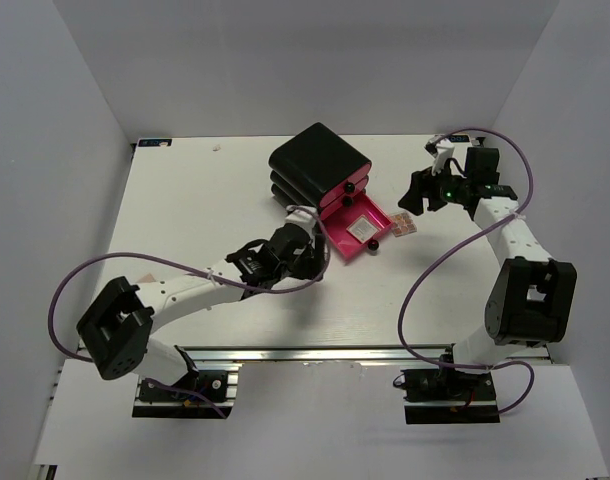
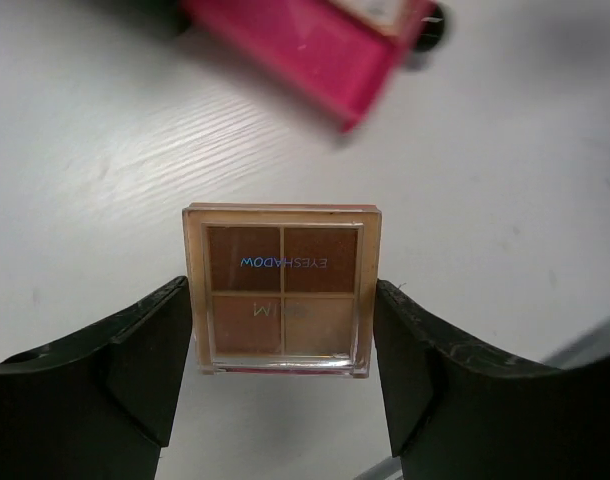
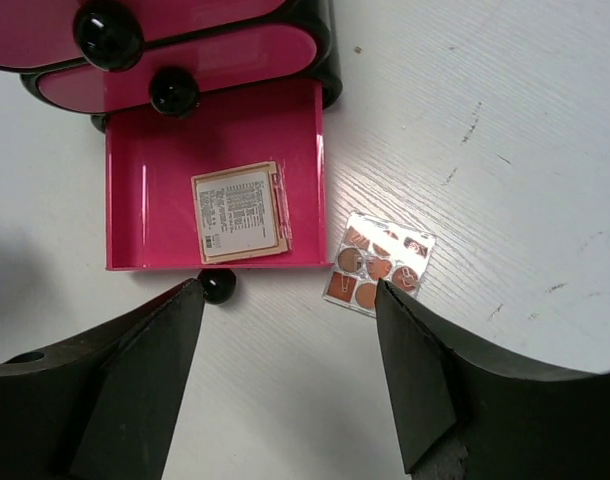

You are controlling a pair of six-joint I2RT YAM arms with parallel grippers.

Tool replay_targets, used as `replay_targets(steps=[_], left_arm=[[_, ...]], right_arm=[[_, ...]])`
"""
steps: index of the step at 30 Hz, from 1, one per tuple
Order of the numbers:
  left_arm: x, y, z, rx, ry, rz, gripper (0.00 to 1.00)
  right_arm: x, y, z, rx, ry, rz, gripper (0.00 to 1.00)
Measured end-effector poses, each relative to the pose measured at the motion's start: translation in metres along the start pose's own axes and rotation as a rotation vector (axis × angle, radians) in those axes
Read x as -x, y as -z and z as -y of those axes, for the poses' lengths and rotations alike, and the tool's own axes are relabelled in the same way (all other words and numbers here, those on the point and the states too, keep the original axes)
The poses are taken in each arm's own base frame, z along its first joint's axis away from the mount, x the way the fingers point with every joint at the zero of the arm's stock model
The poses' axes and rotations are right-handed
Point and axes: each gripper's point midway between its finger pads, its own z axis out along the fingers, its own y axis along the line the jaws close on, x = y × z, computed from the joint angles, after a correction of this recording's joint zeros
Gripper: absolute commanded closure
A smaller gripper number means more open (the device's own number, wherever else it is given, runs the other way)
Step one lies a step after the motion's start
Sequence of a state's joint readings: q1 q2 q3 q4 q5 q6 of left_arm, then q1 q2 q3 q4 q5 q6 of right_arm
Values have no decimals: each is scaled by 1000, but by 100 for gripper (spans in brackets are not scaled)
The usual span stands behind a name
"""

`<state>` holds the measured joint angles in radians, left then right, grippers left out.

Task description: Organize the makeup

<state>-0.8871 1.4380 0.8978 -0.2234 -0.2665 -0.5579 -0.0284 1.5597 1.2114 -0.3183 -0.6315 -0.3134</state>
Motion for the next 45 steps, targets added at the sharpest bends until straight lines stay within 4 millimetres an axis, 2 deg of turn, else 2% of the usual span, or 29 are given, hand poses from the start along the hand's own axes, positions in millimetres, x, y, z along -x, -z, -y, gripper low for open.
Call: replay_targets(steps=[3, 7, 9, 11, 15, 16, 19, 20, 22, 24, 27, 31, 33, 38, 44, 45], left_arm=[[16, 8, 36, -149, -183, 30, 86], [45, 2, 60, -201, -432, 67, 86], [58, -9, 66, -190, -525, 80, 86], [73, -29, 73, -161, -622, 91, 86], [84, -77, 78, -87, -757, 77, 83], [82, -88, 77, -69, -783, 63, 81], [69, -117, 69, -17, -841, 17, 61], [65, -123, 65, 0, -856, 3, 50], [57, -133, 56, 34, -881, -21, 42], [57, -138, 53, 59, -891, -23, 36], [71, -137, 56, 80, -885, 9, 27], [84, -135, 63, 82, -852, 49, 24], [87, -135, 66, 79, -825, 59, 19], [88, -130, 67, 69, -765, 70, 17], [87, -128, 60, 69, -718, 64, 16], [88, -129, 58, 70, -712, 63, 16]], right_arm=[[-3, 3, 6, -14, -11, 2, 26], [-10, 6, 9, -24, -19, -4, 26], [-13, 7, 10, -28, -19, -8, 25], [-17, 7, 11, -35, -19, -16, 24], [-25, 6, 17, -72, -23, -37, 20], [-28, 6, 19, -87, -29, -44, 19], [-34, 6, 28, -137, -42, -59, 17], [-35, 6, 30, -152, -46, -62, 17], [-36, 6, 35, -177, -51, -61, 16], [-37, 6, 39, -193, -55, -65, 16], [-42, 0, 46, -206, -58, -74, 16], [-61, -17, 57, -196, -86, -133, 17], [-72, -26, 65, -191, -94, -174, 17], [-94, -37, 70, -188, -99, -252, 17], [-94, -43, 72, -194, -64, -282, 16], [-94, -43, 71, -195, -56, -287, 12]])
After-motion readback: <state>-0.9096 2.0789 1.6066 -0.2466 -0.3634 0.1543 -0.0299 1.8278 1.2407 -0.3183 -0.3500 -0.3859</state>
